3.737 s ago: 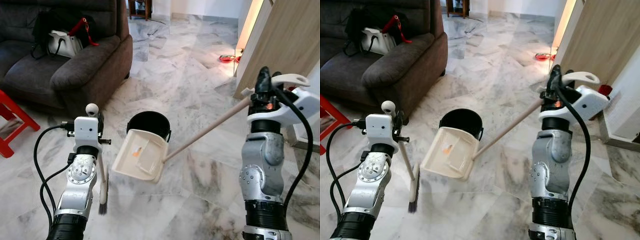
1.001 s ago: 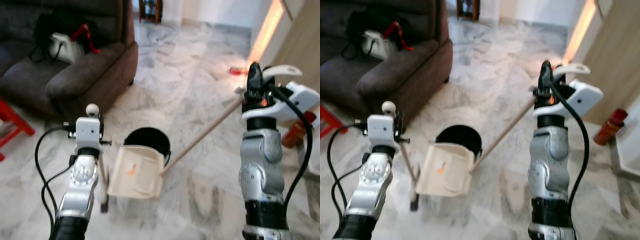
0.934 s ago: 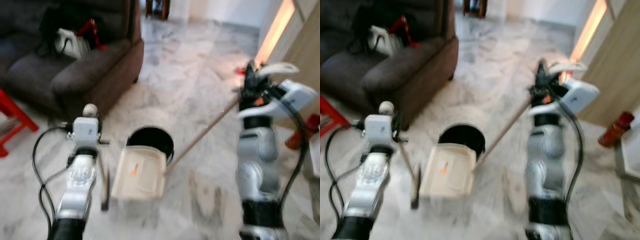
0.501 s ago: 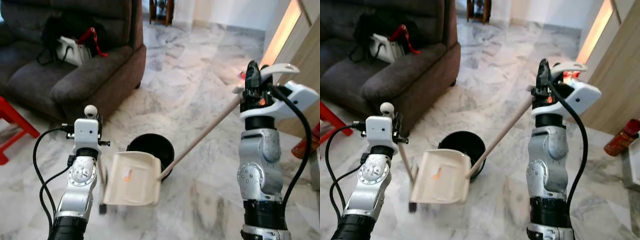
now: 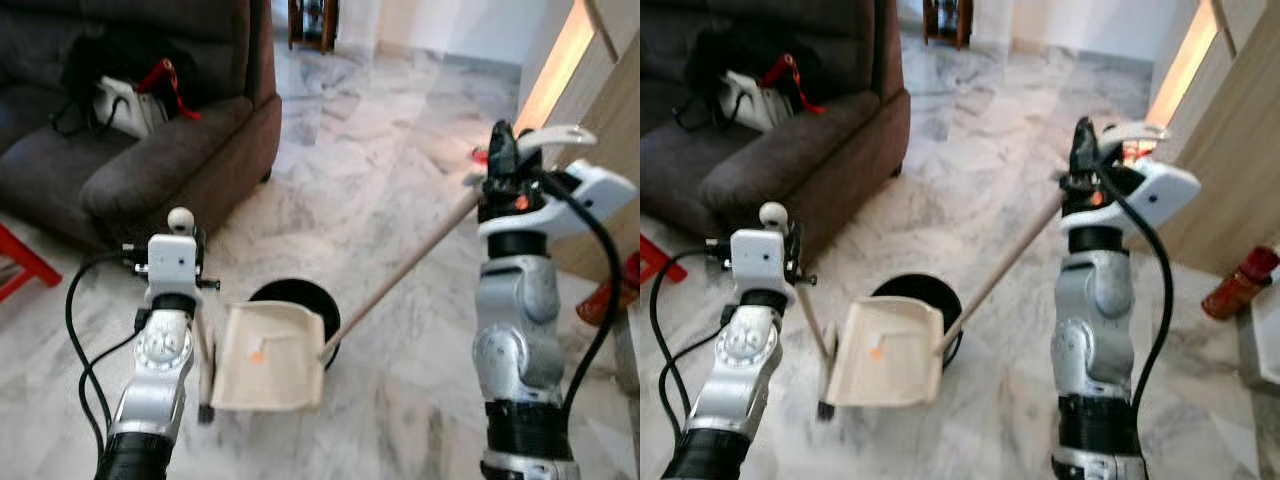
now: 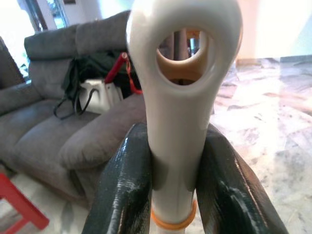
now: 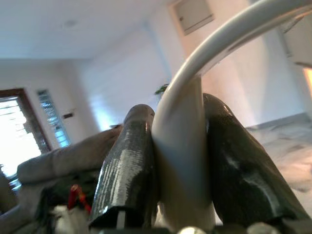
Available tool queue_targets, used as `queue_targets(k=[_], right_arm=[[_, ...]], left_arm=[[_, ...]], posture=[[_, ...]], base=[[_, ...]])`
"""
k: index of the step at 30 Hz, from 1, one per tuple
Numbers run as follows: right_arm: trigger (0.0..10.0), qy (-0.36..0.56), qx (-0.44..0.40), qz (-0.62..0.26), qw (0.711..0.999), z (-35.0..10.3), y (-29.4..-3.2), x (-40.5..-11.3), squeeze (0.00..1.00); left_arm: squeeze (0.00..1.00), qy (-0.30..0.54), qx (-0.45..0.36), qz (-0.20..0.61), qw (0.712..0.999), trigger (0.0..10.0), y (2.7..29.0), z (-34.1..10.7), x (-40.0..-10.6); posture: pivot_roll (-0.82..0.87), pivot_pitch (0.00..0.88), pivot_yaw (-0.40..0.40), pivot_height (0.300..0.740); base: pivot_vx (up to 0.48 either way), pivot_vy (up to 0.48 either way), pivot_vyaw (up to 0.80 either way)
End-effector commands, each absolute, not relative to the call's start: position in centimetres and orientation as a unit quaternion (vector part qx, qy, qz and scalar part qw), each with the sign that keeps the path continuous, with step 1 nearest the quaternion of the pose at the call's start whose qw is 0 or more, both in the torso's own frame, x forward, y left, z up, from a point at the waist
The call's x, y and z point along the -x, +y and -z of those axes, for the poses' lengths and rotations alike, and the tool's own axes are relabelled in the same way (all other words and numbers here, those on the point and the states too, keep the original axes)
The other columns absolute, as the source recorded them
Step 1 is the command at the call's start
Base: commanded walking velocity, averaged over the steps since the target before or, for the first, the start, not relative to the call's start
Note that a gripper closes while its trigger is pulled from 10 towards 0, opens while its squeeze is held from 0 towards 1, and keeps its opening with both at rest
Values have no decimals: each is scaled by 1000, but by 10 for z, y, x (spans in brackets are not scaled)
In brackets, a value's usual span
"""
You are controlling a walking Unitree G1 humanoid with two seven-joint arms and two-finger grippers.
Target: Sweep floor
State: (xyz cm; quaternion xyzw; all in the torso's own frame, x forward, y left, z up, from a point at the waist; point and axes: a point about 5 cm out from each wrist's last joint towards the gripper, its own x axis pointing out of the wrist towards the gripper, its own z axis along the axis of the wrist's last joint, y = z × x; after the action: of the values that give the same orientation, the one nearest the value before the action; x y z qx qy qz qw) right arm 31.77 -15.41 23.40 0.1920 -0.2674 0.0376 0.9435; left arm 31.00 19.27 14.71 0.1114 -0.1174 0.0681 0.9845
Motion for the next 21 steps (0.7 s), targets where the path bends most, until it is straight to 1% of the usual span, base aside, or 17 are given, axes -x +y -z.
queue_targets(k=[1,21], right_arm=[[10000,-299,-213,-36,929,-248,-158,-314,0],[10000,-300,-215,-47,928,-250,-154,-313,0]], left_arm=[[0,-144,-121,-66,980,10000,190,-159,-310],[0,-146,-122,-67,979,10000,191,-159,-310]], posture=[[135,66,3,740],[137,66,3,740]], base=[[296,0,0],[295,0,0]])
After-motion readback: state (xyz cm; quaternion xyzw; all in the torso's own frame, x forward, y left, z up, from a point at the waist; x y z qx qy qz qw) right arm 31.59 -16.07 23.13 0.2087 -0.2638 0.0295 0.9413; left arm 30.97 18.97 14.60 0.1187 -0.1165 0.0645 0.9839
